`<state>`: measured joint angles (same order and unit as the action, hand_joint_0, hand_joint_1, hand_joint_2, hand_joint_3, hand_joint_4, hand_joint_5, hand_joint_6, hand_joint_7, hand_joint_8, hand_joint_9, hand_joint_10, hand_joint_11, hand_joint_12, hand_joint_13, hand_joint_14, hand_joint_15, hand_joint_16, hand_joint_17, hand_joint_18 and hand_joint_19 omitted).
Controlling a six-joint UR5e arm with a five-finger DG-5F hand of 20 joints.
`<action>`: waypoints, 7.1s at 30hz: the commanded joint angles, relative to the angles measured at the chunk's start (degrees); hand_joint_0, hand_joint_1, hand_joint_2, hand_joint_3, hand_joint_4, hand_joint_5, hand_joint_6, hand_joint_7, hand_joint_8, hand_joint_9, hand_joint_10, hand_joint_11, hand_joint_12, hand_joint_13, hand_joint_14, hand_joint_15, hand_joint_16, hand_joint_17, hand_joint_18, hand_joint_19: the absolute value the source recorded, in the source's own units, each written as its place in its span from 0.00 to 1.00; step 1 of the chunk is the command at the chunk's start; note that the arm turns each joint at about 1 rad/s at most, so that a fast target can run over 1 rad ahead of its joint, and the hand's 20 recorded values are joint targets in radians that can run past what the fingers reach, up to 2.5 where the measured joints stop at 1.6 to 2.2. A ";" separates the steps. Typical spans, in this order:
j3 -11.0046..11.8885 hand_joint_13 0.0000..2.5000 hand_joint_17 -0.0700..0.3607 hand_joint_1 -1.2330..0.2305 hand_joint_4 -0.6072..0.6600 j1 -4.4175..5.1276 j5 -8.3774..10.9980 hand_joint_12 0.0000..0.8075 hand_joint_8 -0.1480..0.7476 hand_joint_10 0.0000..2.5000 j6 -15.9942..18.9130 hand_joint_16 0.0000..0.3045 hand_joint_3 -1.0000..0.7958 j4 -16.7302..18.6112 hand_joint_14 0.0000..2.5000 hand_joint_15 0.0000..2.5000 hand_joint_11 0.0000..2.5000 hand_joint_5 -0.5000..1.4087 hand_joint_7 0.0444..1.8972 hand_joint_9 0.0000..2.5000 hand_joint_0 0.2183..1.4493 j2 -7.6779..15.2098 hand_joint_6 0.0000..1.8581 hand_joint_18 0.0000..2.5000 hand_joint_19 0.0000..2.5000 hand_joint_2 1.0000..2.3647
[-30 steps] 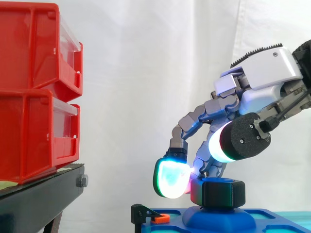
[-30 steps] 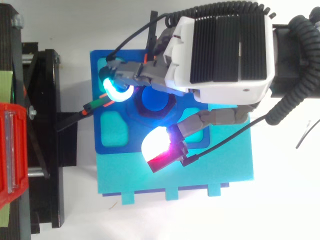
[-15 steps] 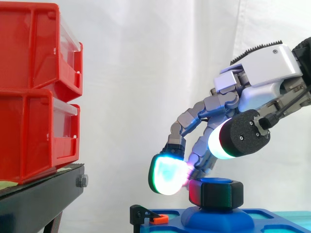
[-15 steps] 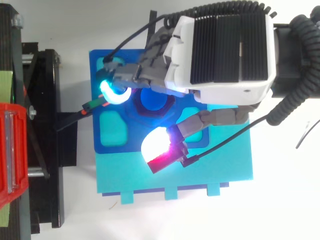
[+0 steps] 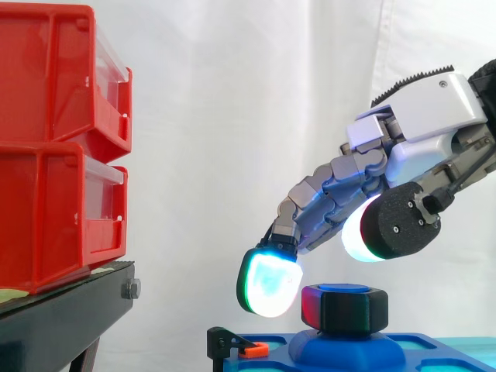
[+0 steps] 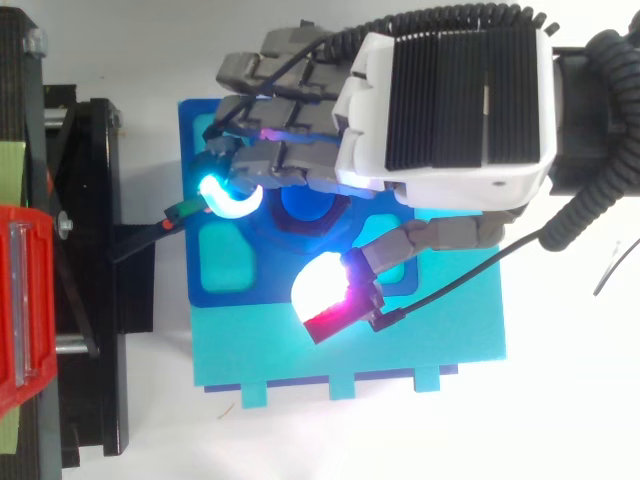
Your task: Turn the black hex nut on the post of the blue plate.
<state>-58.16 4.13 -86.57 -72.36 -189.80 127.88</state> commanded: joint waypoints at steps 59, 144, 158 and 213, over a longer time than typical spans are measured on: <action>3.40 0.14 0.48 0.58 0.62 -1.06 -0.09 0.50 0.44 0.00 -2.53 0.20 0.28 -5.15 0.00 0.00 0.00 0.15 0.29 0.13 0.20 -2.02 0.27 0.15 0.05 0.00; -1.70 0.19 0.48 0.58 0.64 -2.72 -4.31 0.50 0.47 0.00 3.63 0.20 0.28 0.57 0.00 0.00 0.00 0.16 0.32 0.18 0.21 -2.02 0.27 0.21 0.07 0.00; -1.70 0.19 0.48 0.58 0.65 -3.96 -5.54 0.50 0.47 0.00 2.75 0.20 0.28 -1.10 0.00 0.00 0.00 0.16 0.32 0.18 0.21 -2.02 0.27 0.22 0.07 0.00; -1.26 0.20 0.48 0.58 0.65 -2.29 -4.57 0.51 0.48 0.00 3.45 0.20 0.28 2.76 0.00 0.00 0.00 0.16 0.35 0.19 0.22 -1.06 0.27 0.22 0.08 0.00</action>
<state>-59.31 1.71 -91.18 -68.91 -186.64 126.87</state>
